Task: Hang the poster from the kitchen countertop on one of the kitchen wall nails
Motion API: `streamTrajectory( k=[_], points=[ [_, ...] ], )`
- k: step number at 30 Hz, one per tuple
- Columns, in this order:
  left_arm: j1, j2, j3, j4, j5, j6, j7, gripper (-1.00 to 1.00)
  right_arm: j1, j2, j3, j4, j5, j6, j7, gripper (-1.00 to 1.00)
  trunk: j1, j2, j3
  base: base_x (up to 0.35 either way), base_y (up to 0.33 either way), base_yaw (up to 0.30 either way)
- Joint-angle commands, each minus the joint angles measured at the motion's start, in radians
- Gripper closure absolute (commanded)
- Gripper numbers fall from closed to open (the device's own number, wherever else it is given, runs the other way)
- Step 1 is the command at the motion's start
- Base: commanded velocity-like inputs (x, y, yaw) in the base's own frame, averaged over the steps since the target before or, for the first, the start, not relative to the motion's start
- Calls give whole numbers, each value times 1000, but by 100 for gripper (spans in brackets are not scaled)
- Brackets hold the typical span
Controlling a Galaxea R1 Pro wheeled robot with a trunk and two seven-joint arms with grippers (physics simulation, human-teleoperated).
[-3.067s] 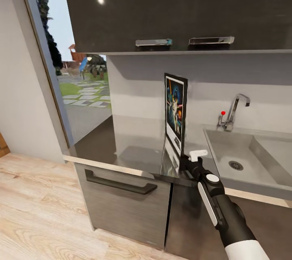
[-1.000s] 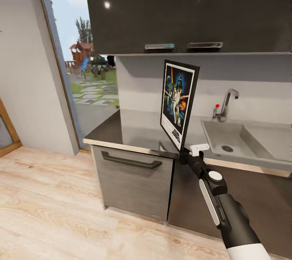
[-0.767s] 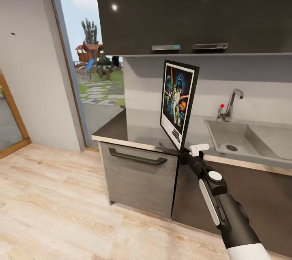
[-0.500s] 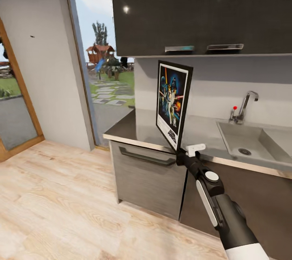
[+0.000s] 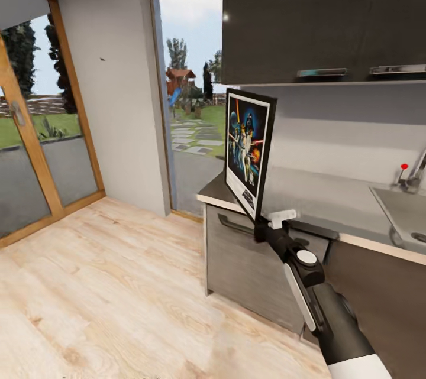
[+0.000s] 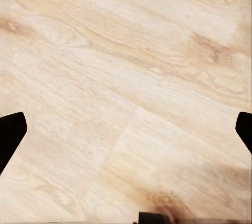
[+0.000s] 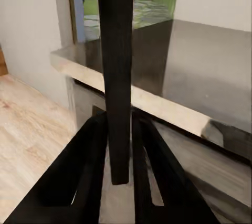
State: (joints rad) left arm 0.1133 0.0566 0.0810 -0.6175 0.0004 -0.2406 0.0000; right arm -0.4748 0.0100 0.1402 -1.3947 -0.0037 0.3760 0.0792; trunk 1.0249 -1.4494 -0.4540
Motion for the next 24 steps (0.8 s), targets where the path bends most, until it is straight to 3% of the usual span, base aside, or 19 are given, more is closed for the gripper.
streamTrajectory(
  k=[1,13,18,24],
  points=[
    [0,0,0,-1,0,-2,0,-100,-1,1,1,-1,-2,6,5,100,0,-1,0,0,293,273],
    [0,0,0,-1,0,-2,0,-100,-1,1,7,2,-2,6,5,100,0,-1,6,0,293,276],
    [0,0,1,-1,0,-2,0,-100,-1,1,35,6,-2,6,9,100,0,-1,8,0,293,256],
    [0,0,1,-1,0,-2,0,-100,-1,2,66,12,-2,7,159,100,0,-1,8,0,221,57]
  ],
)
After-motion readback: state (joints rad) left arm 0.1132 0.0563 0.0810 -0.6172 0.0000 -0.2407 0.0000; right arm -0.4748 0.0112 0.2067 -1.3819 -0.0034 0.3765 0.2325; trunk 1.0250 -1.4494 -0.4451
